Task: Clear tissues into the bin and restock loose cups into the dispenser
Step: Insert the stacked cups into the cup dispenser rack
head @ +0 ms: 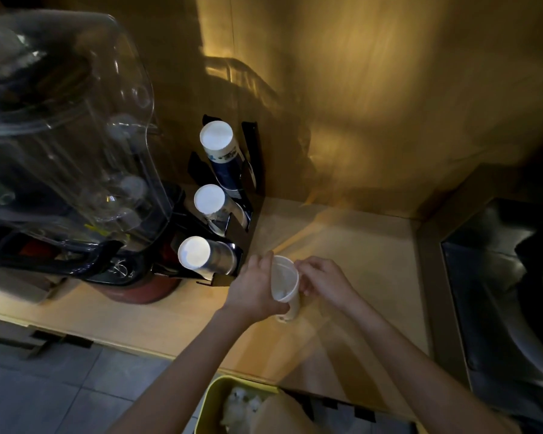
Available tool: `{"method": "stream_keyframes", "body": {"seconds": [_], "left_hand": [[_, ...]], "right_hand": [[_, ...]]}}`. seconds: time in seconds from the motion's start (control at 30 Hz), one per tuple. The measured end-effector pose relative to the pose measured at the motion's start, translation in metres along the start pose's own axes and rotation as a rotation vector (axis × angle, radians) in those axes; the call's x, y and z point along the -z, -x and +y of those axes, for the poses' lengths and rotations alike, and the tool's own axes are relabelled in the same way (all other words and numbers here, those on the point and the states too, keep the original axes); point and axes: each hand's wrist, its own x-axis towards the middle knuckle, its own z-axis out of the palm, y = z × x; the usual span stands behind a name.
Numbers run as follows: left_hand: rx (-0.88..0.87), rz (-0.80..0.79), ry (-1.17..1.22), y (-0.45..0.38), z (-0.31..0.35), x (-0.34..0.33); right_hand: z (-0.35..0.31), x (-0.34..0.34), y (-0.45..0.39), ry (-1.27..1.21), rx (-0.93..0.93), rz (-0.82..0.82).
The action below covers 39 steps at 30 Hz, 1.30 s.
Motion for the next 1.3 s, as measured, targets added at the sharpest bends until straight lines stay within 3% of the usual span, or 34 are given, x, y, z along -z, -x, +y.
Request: {"method": "stream_keyframes", "body": {"seconds": [0.1,0.23,0.4,0.5,0.63,0.8,0.93,1.03,1.2,1.3], "left_hand": [[-0.043,0.091,0.049,0.001,-0.001,0.013],[-0.176,0.277,0.176,0.009,0.001,0.035],[-0.35,0.538,0.123,0.027,0.005,0.051],[-0.415,0.679,0.037,0.034,-0.004,0.056],[-0.503,0.681,0.099,0.044,-0.023,0.063],[-0.446,0.649,0.321,0.065,-0.05,0.073],[-0.3,0.639,0.471,0.069,-0.062,0.09],[-0.223,0.64,0.485,0.071,-0.068,0.107],[-0.247,0.753,0.448,0.077,-0.075,0.125],[-0.19,0.787,0.35,0.077,-0.086,0.124]], "right_hand": [[-0.006,0.003,0.006,-0.179,-0.311,-0.033],[-0.012,-0.002,0.013,-0.326,-0.558,-0.309],[-0.031,-0.019,0.01,-0.743,-0.371,-0.497],[-0.05,-0.028,0.008,-0.826,-0.22,-0.565],[-0.07,-0.039,0.003,-0.874,-0.055,-0.617],[-0.095,-0.051,-0.001,-0.539,0.147,-0.512],[-0.107,-0.062,0.003,-0.23,0.366,-0.243],[-0.105,-0.079,0.008,-0.079,0.487,-0.21],[-0.106,-0.112,0.017,0.167,0.622,-0.076],[-0.092,-0.127,0.011,0.187,0.607,-0.014]]}}
